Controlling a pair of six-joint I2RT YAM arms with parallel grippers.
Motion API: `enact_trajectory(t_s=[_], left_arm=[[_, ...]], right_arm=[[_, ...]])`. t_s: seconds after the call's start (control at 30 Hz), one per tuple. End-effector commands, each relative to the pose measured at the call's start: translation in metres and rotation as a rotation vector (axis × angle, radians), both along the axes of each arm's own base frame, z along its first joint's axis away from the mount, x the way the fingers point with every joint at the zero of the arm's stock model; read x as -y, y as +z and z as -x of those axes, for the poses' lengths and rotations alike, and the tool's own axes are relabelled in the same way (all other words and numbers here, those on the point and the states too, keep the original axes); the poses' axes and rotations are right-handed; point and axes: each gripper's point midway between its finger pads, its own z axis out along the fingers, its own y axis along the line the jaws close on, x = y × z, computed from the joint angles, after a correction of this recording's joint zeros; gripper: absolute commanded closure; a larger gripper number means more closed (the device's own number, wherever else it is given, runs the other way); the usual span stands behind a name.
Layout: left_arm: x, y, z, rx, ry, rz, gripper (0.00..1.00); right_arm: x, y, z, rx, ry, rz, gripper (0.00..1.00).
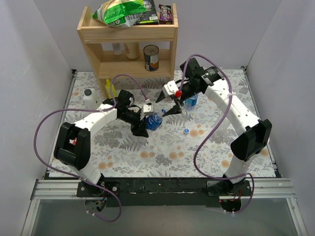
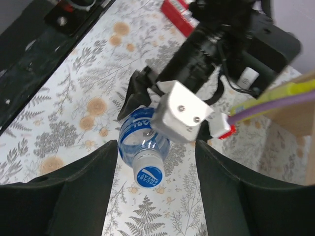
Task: Screw on the bottle caps
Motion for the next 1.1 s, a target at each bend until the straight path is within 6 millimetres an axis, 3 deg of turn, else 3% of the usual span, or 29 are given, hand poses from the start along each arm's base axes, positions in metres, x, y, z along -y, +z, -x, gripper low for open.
enact_trajectory(t_s=[0.0, 0.27, 0.53, 0.7, 0.8, 0.93, 0.97, 1.0, 1.03, 1.07], left_arm=[[0.0, 0.016, 0.031, -0.071, -0.094, 0.071, 1.0], [-0.001, 0.017, 0.031, -0.044, -0.095, 0.065, 1.0], [-0.002, 0.016, 0.024, -0.003, -0.088, 0.056, 1.0], [-0.002, 0.016, 0.012, 0.032, -0.045, 0.04, 1.0], [-0.001, 0.018, 0.001, 0.061, 0.01, 0.036, 1.0], [-0.001, 0.029, -0.025, 0.157, 0.181, 0.042, 1.0], [-0.006, 0.026, -0.042, 0.208, 0.287, 0.031, 1.0], [-0.007, 0.043, -0.048, 0.281, 0.342, 0.057, 1.0], [-0.011, 0.048, -0.056, 0.334, 0.4, 0.063, 1.0], [-0.015, 0.052, -0.063, 0.408, 0.443, 0.085, 1.0]], right_arm=[[0.015, -0.035, 0.018, 0.174, 0.137, 0.09, 0.31], [0.018, -0.052, 0.025, 0.182, 0.157, 0.155, 0.38], [0.007, -0.048, 0.019, 0.145, 0.147, 0.139, 0.51], [0.001, -0.044, 0.024, 0.117, 0.154, 0.12, 0.52], [-0.005, -0.043, 0.025, 0.036, 0.135, 0.12, 0.59], [-0.023, -0.045, 0.001, -0.188, -0.033, 0.168, 0.83], [-0.024, -0.05, -0.009, -0.267, -0.102, 0.191, 0.86], [-0.035, -0.045, -0.034, -0.252, -0.172, 0.143, 0.9], [-0.032, -0.05, -0.041, -0.45, -0.309, 0.194, 0.93], [-0.033, -0.059, -0.056, -0.512, -0.398, 0.215, 0.98]])
